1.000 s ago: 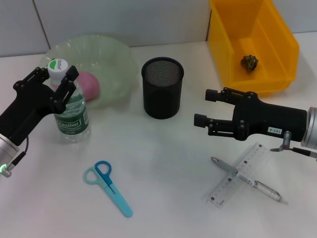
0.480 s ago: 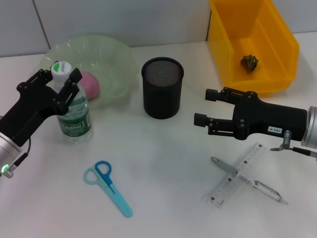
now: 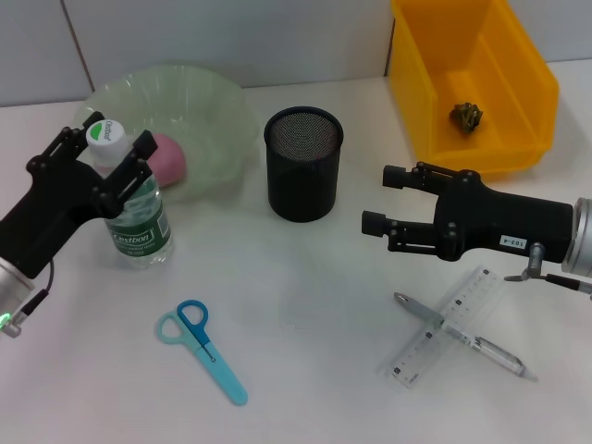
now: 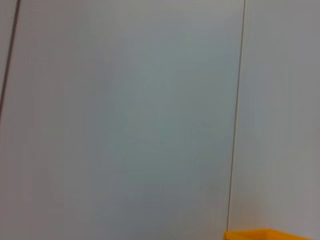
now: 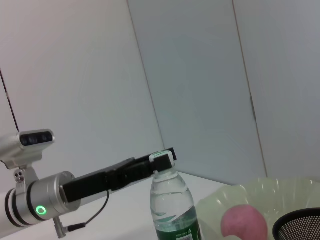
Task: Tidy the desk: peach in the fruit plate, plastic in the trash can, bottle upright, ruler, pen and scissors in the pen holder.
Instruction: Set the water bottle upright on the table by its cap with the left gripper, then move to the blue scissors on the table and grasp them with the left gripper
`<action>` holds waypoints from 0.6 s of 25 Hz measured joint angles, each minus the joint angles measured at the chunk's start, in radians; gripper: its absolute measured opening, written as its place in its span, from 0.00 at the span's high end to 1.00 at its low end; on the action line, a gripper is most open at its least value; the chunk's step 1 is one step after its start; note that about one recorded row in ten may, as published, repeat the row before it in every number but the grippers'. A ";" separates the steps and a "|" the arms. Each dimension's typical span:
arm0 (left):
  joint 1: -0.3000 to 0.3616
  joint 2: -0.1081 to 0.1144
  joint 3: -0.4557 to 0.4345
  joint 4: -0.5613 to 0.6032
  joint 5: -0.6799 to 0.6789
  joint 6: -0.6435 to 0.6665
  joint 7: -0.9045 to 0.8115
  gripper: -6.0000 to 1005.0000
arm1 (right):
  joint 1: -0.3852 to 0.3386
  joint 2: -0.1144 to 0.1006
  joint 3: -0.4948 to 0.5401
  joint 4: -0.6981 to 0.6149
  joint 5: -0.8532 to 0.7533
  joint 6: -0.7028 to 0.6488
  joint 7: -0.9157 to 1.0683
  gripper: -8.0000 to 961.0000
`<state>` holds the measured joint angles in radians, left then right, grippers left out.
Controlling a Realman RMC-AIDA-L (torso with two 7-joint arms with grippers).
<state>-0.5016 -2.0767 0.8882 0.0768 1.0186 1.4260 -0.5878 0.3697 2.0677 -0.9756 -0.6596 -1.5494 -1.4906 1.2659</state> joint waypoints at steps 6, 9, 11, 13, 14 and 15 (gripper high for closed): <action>0.040 0.010 0.016 0.063 0.003 0.035 -0.091 0.30 | -0.001 -0.002 0.000 0.000 0.000 0.002 0.000 0.15; 0.092 0.011 0.044 0.151 0.003 0.054 -0.147 0.30 | -0.001 -0.002 0.000 0.000 0.000 0.002 -0.003 0.15; 0.134 0.013 0.058 0.219 0.004 0.063 -0.210 0.30 | -0.002 -0.003 0.001 0.000 0.000 0.003 -0.006 0.15; 0.158 0.018 0.066 0.259 0.010 0.065 -0.257 0.29 | -0.002 -0.003 0.007 0.000 0.000 0.003 -0.007 0.15; 0.173 0.022 0.072 0.288 0.023 0.066 -0.292 0.29 | -0.002 -0.004 0.010 0.000 0.000 0.003 -0.007 0.15; 0.192 0.030 0.077 0.328 0.050 0.069 -0.348 0.27 | -0.002 -0.006 0.014 0.002 0.000 0.002 -0.007 0.15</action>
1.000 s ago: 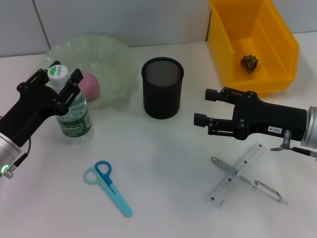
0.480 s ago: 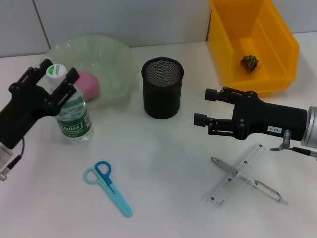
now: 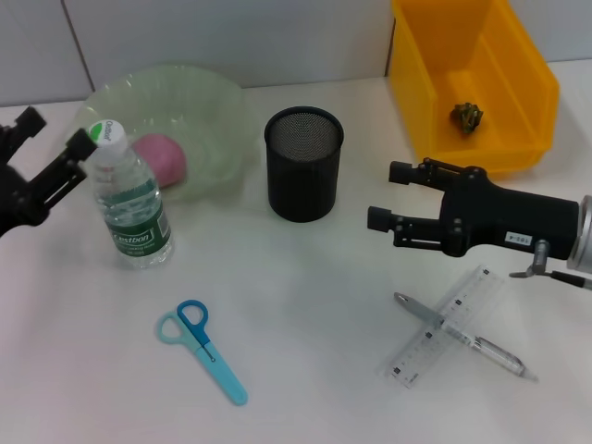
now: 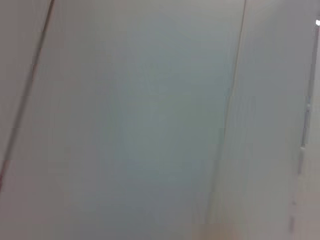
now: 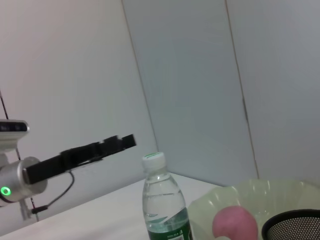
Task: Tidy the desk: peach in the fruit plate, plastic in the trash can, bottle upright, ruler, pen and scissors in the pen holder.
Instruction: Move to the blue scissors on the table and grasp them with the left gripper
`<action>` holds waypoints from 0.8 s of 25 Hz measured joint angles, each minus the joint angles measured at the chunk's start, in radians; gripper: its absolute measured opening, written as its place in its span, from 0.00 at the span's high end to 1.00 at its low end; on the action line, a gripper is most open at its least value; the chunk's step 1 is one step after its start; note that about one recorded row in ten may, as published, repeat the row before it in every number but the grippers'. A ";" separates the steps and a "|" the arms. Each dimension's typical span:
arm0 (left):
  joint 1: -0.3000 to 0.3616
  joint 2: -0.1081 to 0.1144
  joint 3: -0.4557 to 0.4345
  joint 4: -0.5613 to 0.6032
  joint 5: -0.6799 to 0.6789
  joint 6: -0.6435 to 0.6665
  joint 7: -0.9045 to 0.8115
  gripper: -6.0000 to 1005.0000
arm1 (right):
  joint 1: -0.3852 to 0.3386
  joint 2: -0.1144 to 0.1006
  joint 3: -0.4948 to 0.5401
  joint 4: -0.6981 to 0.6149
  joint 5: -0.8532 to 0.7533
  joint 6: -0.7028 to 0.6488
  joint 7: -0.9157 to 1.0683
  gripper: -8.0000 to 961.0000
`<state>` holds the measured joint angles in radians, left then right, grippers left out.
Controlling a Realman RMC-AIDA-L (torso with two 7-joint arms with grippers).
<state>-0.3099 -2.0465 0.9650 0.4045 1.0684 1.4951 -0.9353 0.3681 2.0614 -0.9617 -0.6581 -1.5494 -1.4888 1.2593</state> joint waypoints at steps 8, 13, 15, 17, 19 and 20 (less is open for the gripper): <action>0.045 0.057 -0.002 0.206 0.238 0.115 -0.386 0.19 | 0.003 -0.061 0.000 -0.001 -0.074 -0.116 0.119 0.15; 0.044 0.062 0.001 0.294 0.360 0.148 -0.508 0.19 | -0.001 -0.118 0.008 -0.046 -0.200 -0.206 0.228 0.15; 0.037 0.052 0.002 0.384 0.485 0.165 -0.606 0.19 | -0.002 -0.124 0.016 -0.062 -0.229 -0.219 0.245 0.15; 0.034 0.045 0.002 0.417 0.528 0.167 -0.638 0.19 | -0.002 -0.132 0.040 -0.095 -0.293 -0.246 0.273 0.15; 0.032 0.039 0.002 0.442 0.558 0.167 -0.662 0.19 | 0.004 -0.133 0.072 -0.126 -0.361 -0.270 0.294 0.15; 0.032 0.039 0.002 0.442 0.558 0.167 -0.662 0.19 | 0.007 -0.133 0.088 -0.140 -0.390 -0.280 0.302 0.15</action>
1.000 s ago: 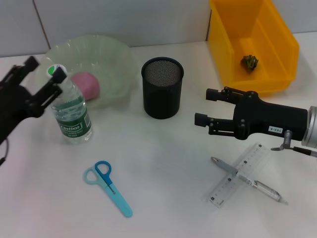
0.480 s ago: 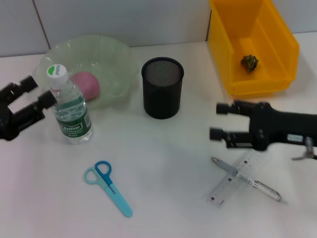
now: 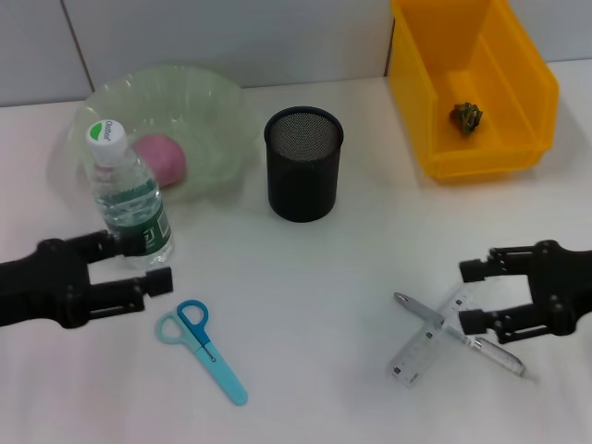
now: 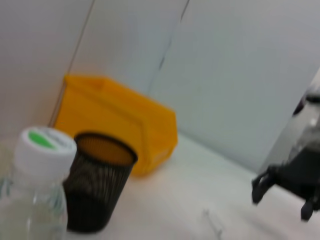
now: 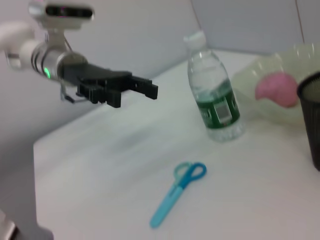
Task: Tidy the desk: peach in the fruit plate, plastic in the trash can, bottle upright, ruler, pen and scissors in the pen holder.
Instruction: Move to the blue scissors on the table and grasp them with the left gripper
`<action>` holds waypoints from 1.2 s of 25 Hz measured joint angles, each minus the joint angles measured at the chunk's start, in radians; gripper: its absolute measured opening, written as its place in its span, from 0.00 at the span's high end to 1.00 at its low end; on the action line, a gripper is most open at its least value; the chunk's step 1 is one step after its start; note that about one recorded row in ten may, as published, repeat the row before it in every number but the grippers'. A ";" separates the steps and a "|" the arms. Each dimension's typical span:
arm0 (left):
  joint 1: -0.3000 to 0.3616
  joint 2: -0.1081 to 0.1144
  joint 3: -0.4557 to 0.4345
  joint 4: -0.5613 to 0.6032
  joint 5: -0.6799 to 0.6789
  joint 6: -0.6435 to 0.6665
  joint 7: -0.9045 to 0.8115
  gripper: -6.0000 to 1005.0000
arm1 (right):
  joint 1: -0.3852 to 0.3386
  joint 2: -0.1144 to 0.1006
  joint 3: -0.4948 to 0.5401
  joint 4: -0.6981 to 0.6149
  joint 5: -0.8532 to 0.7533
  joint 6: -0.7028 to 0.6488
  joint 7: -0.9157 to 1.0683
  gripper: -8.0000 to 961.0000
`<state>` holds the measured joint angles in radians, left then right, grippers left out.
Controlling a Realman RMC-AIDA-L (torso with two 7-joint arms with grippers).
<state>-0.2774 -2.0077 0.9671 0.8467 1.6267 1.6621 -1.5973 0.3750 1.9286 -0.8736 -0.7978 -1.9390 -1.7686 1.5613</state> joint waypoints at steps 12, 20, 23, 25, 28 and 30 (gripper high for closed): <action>-0.093 -0.049 0.009 0.364 0.356 0.031 -0.477 0.19 | 0.005 0.011 0.090 -0.078 -0.069 -0.051 0.109 0.15; -0.186 -0.059 0.099 0.377 0.484 0.003 -0.802 0.19 | 0.007 0.030 0.122 -0.080 -0.070 -0.041 0.041 0.15; -0.216 -0.059 0.127 0.379 0.534 -0.002 -0.912 0.20 | 0.008 0.024 0.130 -0.097 -0.071 -0.049 0.029 0.15; -0.241 -0.060 0.137 0.376 0.584 -0.004 -0.993 0.20 | 0.007 0.024 0.131 -0.105 -0.071 -0.050 0.028 0.15; -0.267 -0.061 0.164 0.372 0.627 -0.006 -1.083 0.20 | 0.004 0.024 0.131 -0.132 -0.076 -0.051 0.026 0.15; -0.282 -0.061 0.196 0.370 0.655 -0.008 -1.144 0.21 | 0.006 0.024 0.131 -0.135 -0.080 -0.049 0.026 0.15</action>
<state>-0.5591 -2.0690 1.1630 1.2172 2.2814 1.6546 -2.7408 0.3812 1.9525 -0.7423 -0.9326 -2.0189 -1.8175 1.5875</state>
